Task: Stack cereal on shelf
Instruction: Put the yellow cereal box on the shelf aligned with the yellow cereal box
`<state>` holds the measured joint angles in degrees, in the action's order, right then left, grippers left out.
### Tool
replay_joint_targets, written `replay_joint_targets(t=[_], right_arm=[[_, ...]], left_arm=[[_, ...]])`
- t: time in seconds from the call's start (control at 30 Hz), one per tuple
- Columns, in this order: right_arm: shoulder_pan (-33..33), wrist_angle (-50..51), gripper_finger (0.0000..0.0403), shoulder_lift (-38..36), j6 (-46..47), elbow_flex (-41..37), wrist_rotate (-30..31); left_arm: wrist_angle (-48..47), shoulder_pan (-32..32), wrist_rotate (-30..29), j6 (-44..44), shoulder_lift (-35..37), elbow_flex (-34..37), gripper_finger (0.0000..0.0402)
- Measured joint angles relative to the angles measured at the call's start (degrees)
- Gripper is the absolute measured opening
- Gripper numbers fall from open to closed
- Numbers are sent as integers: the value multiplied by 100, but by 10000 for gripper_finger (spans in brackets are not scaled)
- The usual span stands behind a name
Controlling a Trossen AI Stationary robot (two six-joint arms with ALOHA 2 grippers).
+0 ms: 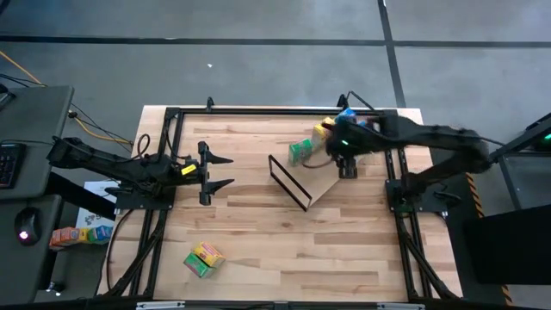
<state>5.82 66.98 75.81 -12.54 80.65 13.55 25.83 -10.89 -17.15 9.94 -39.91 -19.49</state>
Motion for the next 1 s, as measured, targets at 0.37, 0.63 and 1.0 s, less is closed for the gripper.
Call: replay_joint_targets(t=[0.37, 0.63, 1.0], right_arm=[[-928, -2142, 185, -1592, 320, -1590, 837], [-1051, -3042, 184, -1551, 536, -1562, 1008], [-1594, -801, 184, -1819, 2691, -1590, 1518]], left_arm=[[15, 2, 0, 185, 1, 0, 259], [17, 2, 0, 261, 1, 0, 259], [-31, 2, 0, 21, 1, 0, 259]])
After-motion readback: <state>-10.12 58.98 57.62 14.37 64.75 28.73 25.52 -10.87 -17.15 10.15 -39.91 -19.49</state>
